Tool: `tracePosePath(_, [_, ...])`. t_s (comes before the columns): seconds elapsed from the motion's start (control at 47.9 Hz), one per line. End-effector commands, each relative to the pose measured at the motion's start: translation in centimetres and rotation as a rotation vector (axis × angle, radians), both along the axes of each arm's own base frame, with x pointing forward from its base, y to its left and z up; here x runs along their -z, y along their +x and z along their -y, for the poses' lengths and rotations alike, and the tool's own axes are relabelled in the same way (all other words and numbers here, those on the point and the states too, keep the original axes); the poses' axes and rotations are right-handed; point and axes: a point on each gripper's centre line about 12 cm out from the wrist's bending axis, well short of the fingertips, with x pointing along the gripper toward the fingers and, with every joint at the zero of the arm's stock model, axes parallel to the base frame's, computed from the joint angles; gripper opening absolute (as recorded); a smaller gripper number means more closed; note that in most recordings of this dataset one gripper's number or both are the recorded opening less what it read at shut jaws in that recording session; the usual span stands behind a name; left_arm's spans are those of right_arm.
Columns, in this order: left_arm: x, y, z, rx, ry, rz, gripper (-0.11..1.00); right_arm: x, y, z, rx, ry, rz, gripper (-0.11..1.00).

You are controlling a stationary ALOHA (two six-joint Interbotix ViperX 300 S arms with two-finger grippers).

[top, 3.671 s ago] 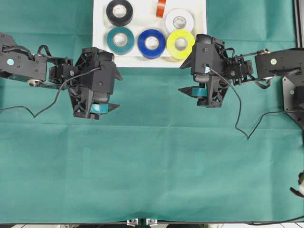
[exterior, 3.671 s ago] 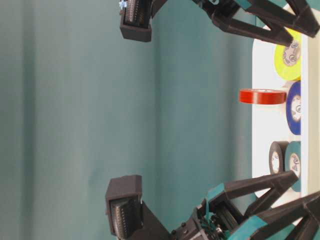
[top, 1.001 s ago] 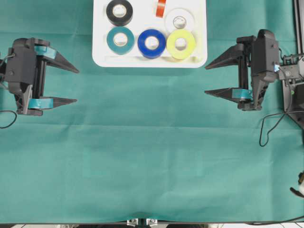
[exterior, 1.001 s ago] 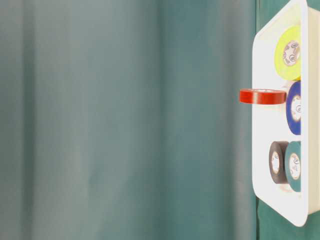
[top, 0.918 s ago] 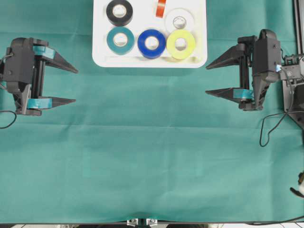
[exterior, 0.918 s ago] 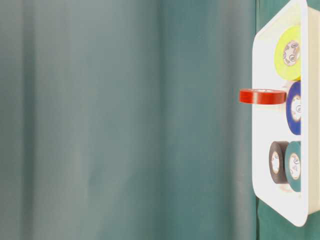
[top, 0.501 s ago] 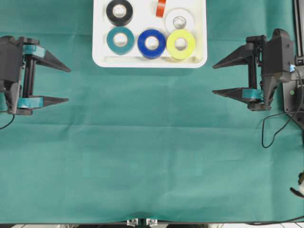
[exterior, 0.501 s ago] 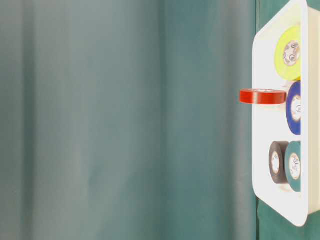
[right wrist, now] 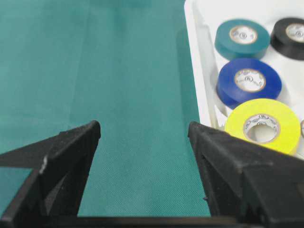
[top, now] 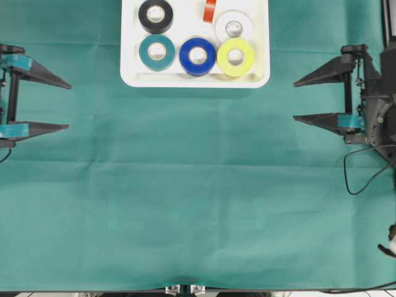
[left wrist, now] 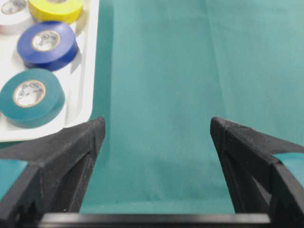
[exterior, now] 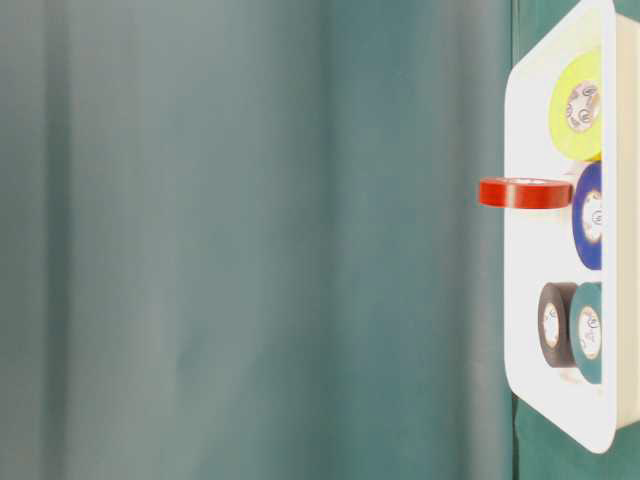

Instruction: Put the tape alternately from left to right into the white case.

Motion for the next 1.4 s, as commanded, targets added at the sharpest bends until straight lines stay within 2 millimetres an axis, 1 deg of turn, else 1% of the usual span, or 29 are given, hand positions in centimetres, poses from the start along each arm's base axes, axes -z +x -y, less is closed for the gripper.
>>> tracePosePath(0.0, [0.0,-0.5,0.0,0.000,-0.003,0.023,0.75,-0.5,-0.3,-0.1,-0.007,-0.005,0.036,0.84])
tracePosePath(0.229, [0.1,-1.5,-0.2,-0.012,-0.003,0.060,0.75,-0.4,-1.3,-0.2,-0.005,-0.006,0.065,0.84])
tracePosePath(0.501, [0.4,-2.4,-0.4,-0.026,-0.013,0.083,0.75,-0.4,-1.6,-0.2,-0.004,-0.007,0.070,0.84])
tracePosePath(0.918, [0.8,-2.9,-0.4,-0.033,-0.034,0.087,0.75,-0.1,-1.7,-0.2,-0.004,-0.007,0.064,0.84])
tracePosePath(1.377, [0.9,-3.1,-0.6,-0.049,-0.033,0.097,0.75,0.0,-2.4,-0.2,-0.003,-0.008,0.084,0.84])
